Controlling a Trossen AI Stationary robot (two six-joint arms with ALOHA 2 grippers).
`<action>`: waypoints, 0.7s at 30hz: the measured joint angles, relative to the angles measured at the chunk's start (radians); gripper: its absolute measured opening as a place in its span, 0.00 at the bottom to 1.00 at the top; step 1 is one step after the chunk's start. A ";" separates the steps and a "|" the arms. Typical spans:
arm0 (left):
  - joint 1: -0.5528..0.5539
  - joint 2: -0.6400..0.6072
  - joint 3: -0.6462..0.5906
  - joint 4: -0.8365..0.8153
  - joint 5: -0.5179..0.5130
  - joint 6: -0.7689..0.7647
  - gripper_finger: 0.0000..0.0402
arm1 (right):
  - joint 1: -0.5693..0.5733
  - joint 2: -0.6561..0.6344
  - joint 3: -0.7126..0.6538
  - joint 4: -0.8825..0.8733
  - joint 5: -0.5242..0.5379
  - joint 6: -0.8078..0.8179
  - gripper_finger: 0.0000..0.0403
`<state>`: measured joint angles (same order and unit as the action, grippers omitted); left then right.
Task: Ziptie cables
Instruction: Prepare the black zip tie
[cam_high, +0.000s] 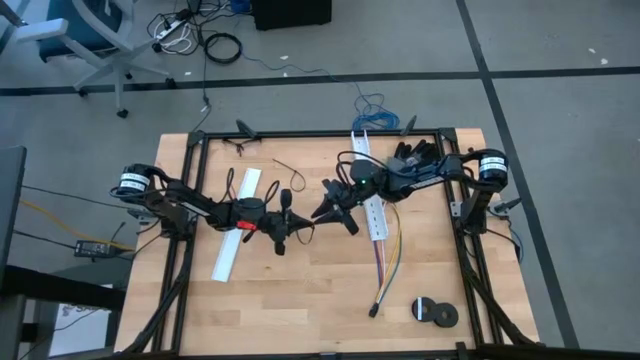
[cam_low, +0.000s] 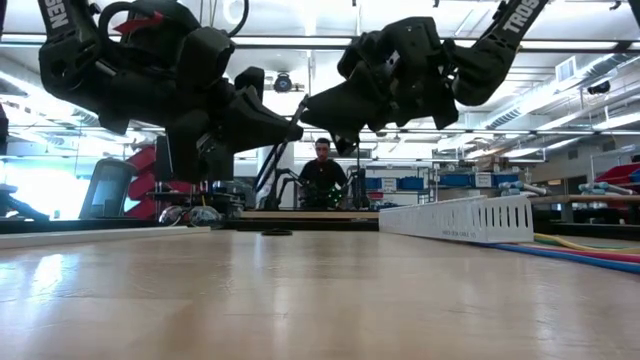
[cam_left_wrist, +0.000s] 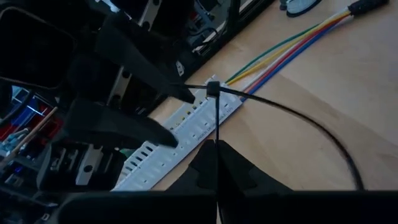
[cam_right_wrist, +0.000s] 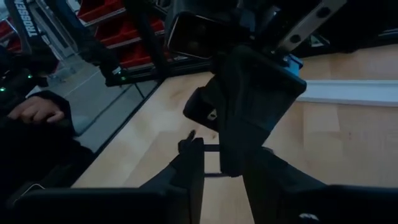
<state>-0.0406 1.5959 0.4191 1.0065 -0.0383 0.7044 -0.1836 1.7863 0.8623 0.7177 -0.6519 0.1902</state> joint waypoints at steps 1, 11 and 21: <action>0.000 0.000 0.000 0.000 0.000 -0.002 0.00 | 0.002 0.000 0.000 0.000 -0.003 0.000 0.21; 0.000 0.000 0.000 -0.001 -0.002 -0.010 0.00 | -0.012 0.000 0.000 -0.022 -0.084 0.028 0.12; 0.002 0.000 0.000 -0.002 -0.019 -0.010 0.00 | -0.045 0.001 0.000 -0.023 -0.161 0.017 0.13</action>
<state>-0.0387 1.5963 0.4191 1.0047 -0.0578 0.6942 -0.2289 1.7868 0.8623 0.6950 -0.8131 0.2075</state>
